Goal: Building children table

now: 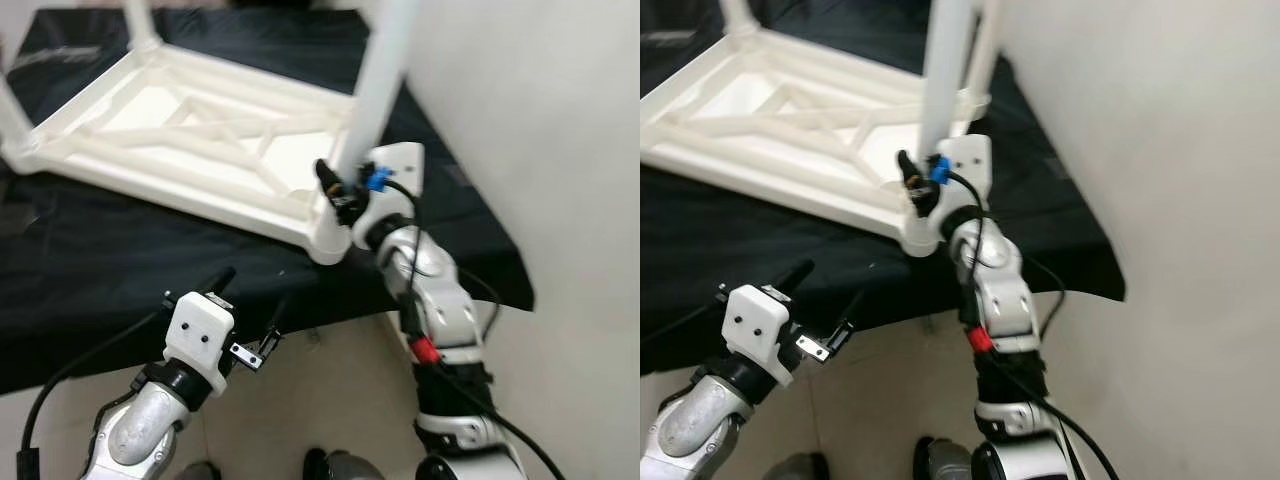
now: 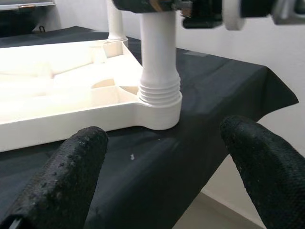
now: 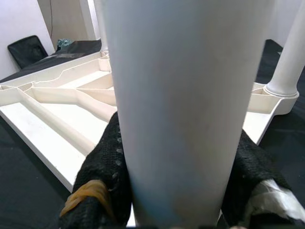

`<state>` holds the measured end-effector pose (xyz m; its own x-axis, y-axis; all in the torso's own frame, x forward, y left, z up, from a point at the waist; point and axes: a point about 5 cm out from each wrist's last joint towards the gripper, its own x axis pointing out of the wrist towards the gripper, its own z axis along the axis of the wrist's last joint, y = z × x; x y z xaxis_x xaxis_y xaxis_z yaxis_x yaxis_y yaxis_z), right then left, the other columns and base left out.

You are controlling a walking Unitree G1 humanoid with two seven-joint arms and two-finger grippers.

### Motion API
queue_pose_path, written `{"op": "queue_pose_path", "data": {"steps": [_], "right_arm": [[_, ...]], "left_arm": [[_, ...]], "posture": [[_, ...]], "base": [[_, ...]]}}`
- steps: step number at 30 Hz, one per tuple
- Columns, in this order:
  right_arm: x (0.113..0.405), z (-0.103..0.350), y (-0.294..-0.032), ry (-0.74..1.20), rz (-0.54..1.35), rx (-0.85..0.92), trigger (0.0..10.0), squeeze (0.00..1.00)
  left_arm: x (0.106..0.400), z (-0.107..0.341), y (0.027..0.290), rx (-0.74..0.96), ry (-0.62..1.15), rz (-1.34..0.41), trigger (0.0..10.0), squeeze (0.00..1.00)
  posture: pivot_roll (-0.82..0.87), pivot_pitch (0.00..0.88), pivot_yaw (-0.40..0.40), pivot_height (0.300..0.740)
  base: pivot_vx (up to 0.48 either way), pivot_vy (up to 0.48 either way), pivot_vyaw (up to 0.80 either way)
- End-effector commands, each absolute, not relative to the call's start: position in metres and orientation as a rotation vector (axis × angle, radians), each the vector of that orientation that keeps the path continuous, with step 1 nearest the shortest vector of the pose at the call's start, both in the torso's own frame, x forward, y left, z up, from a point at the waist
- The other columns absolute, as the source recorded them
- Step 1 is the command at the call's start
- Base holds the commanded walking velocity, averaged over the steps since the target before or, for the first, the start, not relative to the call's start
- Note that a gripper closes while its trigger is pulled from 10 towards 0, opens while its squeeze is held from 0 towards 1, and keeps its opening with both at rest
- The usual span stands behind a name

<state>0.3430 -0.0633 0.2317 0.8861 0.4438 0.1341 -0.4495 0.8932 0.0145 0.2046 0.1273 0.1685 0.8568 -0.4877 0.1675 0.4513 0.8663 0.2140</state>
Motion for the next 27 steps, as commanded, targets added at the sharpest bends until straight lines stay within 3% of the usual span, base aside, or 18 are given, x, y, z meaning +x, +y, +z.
{"op": "queue_pose_path", "data": {"steps": [1,4,5,11,15,16,17,27], "right_arm": [[0.345,0.205,-0.052,0.005,0.499,0.048,10.0,0.0],[0.347,0.221,-0.053,-0.046,0.532,0.075,10.0,0.0],[0.344,0.228,-0.054,-0.07,0.549,0.09,10.0,1.0],[0.341,0.241,-0.065,-0.152,0.66,0.138,10.0,1.0],[0.346,0.246,-0.089,-0.202,0.725,0.111,10.0,0.95],[0.351,0.249,-0.101,-0.226,0.758,0.082,10.0,0.55],[0.352,0.252,-0.11,-0.243,0.812,0.069,10.0,0.0],[0.351,0.254,-0.132,-0.231,1.025,0.003,10.0,0.0]], "left_arm": [[0.204,0.162,0.126,0.169,-0.199,-0.499,10.0,0.0],[0.204,0.163,0.127,0.178,-0.205,-0.488,10.0,0.0],[0.204,0.164,0.127,0.18,-0.208,-0.486,10.0,0.0],[0.201,0.166,0.126,0.18,-0.212,-0.489,10.0,0.0],[0.196,0.169,0.126,0.176,-0.209,-0.491,10.0,0.0],[0.194,0.169,0.127,0.176,-0.206,-0.492,10.0,0.0],[0.191,0.17,0.128,0.175,-0.202,-0.493,10.0,0.0],[0.183,0.171,0.133,0.177,-0.184,-0.49,10.0,0.0]], "posture": [[0.03,0.164,-0.137,0.74],[0.04,0.174,-0.135,0.74],[0.04,0.184,-0.131,0.74],[0.04,0.209,-0.12,0.74],[0.06,0.244,-0.103,0.74],[0.07,0.256,-0.098,0.74],[0.08,0.263,-0.094,0.74],[0.1,0.295,-0.082,0.74]], "base": [[0.0,0.0,0.0],[0.0,0.0,0.0],[0.0,0.0,0.0],[0.0,0.0,0.0],[0.0,0.0,0.0],[0.0,0.0,0.0],[0.0,0.0,0.0],[0.0,0.0,0.0]]}}
